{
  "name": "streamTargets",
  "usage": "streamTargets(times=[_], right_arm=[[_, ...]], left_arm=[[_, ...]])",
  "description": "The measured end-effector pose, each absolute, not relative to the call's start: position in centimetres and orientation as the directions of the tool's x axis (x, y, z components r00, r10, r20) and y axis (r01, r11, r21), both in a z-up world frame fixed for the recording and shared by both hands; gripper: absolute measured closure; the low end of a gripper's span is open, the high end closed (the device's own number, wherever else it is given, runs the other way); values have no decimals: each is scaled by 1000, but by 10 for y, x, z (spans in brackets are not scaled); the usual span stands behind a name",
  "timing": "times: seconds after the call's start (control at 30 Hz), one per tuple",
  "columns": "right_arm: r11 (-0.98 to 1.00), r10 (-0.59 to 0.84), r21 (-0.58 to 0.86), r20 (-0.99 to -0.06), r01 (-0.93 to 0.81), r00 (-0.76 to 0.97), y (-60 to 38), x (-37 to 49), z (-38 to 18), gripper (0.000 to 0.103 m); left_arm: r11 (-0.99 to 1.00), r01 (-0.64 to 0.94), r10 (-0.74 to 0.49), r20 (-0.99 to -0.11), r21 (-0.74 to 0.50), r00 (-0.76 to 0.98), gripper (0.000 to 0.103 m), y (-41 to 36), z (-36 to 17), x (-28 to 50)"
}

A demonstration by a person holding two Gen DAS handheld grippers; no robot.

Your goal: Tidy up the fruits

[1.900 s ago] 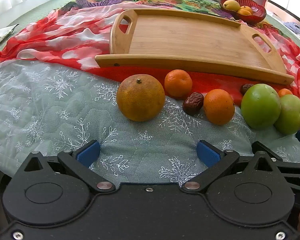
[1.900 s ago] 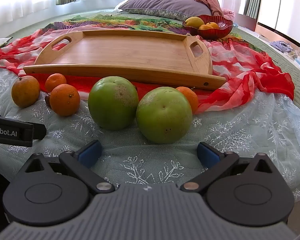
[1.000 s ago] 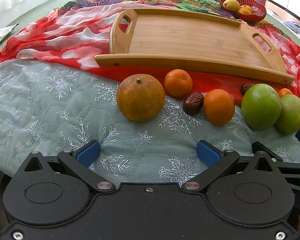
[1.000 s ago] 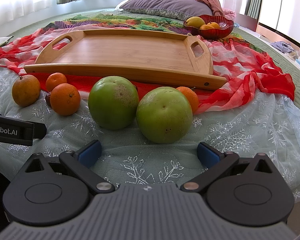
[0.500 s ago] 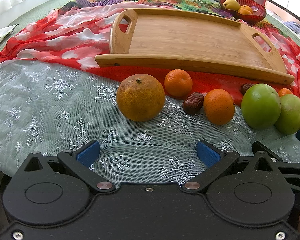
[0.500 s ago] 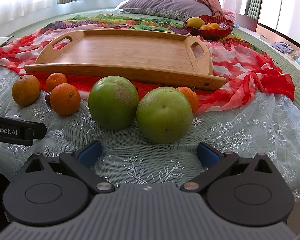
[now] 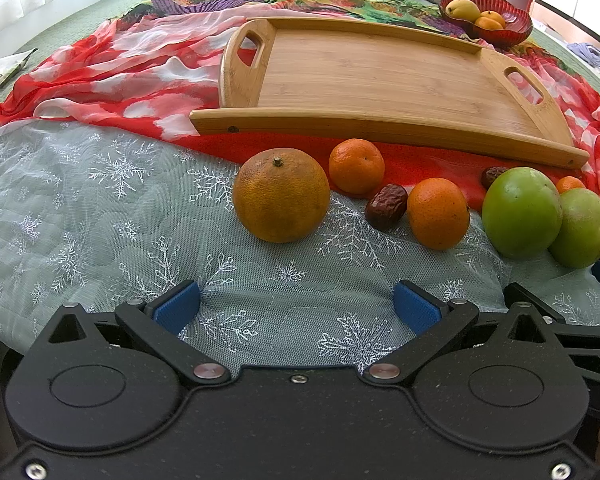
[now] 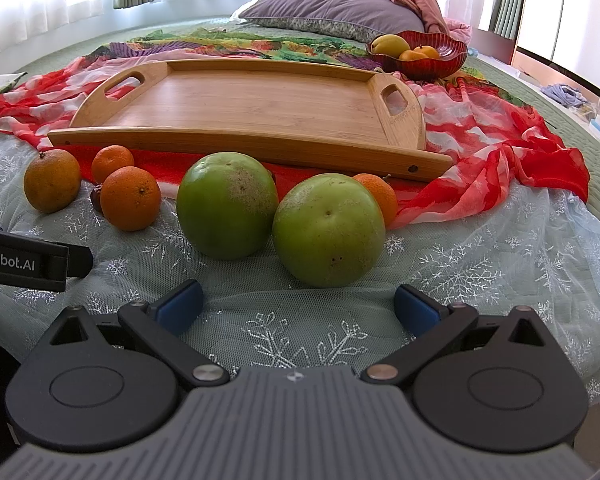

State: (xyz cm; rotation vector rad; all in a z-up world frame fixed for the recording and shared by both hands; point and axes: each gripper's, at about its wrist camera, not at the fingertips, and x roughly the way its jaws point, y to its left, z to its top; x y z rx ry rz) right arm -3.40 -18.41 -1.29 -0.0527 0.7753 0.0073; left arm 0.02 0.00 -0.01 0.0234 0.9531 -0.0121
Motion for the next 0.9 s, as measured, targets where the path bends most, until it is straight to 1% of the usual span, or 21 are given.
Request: streamTargets(times=[0.9], right_arm=[[999,-14,-47,-695,-26,719,-183,-33,-15,0]], left_arm=[[999,29,-1,-804,20,595,0,-1,1,-2]])
